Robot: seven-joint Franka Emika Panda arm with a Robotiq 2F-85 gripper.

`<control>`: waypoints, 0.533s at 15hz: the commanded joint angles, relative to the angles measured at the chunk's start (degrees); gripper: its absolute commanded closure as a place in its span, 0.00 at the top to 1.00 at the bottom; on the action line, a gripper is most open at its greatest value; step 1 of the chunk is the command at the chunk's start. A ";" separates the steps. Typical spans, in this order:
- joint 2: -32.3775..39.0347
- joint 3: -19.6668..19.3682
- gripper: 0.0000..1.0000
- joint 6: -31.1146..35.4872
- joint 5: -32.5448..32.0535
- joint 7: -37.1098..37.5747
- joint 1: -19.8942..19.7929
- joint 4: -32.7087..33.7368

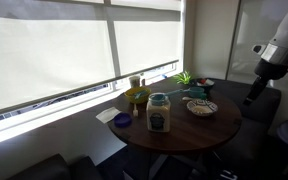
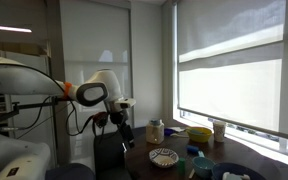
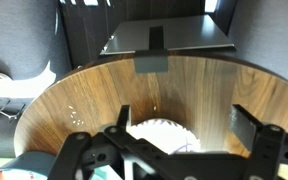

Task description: Pick up the green rectangular block and put it in the blue bowl

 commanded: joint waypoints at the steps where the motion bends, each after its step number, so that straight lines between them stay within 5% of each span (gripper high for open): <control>1: 8.28 0.18 1.00 6.72 3.52 5.77 -1.35 6.35; 8: 19.27 -2.93 1.00 10.48 4.20 13.17 -7.57 16.01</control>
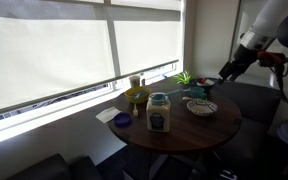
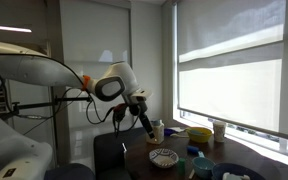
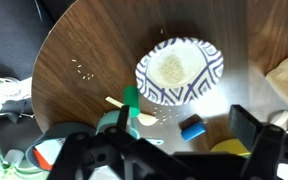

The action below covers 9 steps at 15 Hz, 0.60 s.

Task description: Pick up the green rectangular block and put it in the blue bowl

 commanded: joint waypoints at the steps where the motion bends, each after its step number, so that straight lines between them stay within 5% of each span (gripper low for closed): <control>1: 7.82 -1.74 1.00 -0.17 1.86 4.51 -3.94 6.17; 9: 20.69 -3.45 1.00 -1.97 -0.16 11.05 -7.41 13.93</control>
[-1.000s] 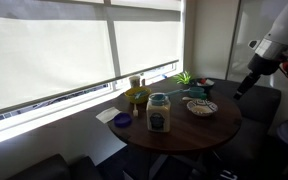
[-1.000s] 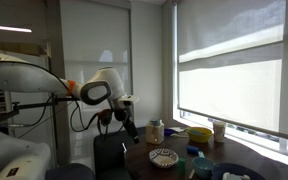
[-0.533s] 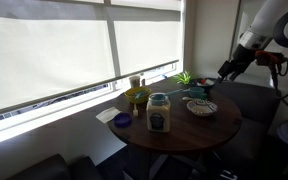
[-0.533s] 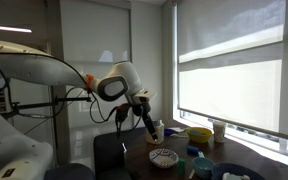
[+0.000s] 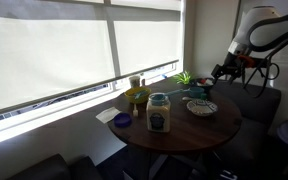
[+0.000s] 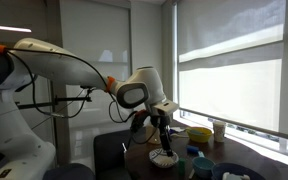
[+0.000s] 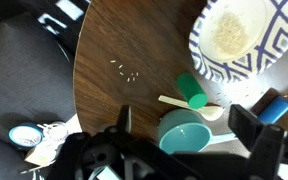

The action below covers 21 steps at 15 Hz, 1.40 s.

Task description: Pick up the green rectangular block and put it in the blue bowl

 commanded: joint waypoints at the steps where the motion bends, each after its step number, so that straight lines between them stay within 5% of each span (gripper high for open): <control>1: 6.61 0.57 1.00 -2.03 -2.56 2.28 -0.82 5.67; 5: 12.14 0.43 1.00 -3.16 -7.61 2.85 -0.26 8.75; 6: 8.91 -0.63 1.00 -1.27 -5.45 0.83 0.38 5.63; 21: 18.20 -0.58 1.00 -3.22 -2.86 -1.04 4.15 14.24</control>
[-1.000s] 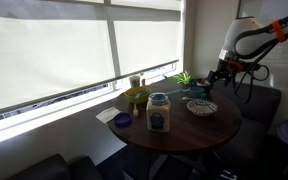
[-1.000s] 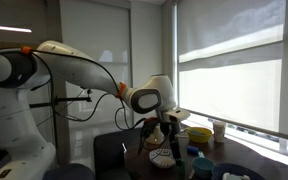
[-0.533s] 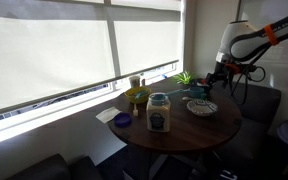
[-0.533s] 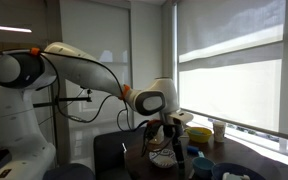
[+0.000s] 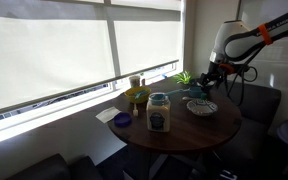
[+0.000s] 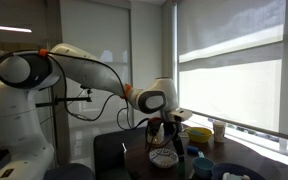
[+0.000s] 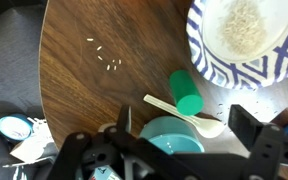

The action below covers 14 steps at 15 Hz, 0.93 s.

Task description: Pick up the green rectangular block and put it in the blue bowl

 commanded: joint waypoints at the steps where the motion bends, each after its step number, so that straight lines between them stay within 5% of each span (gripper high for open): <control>1: 5.05 -0.60 1.00 -2.29 1.97 0.00 0.88 5.12; 7: 9.61 -1.16 0.92 -3.64 3.23 -0.50 1.31 8.48; 8: 10.17 -1.20 0.77 -3.95 3.53 -0.50 1.41 8.84; 14: 11.68 -1.21 0.44 -5.84 3.56 -0.55 2.12 9.40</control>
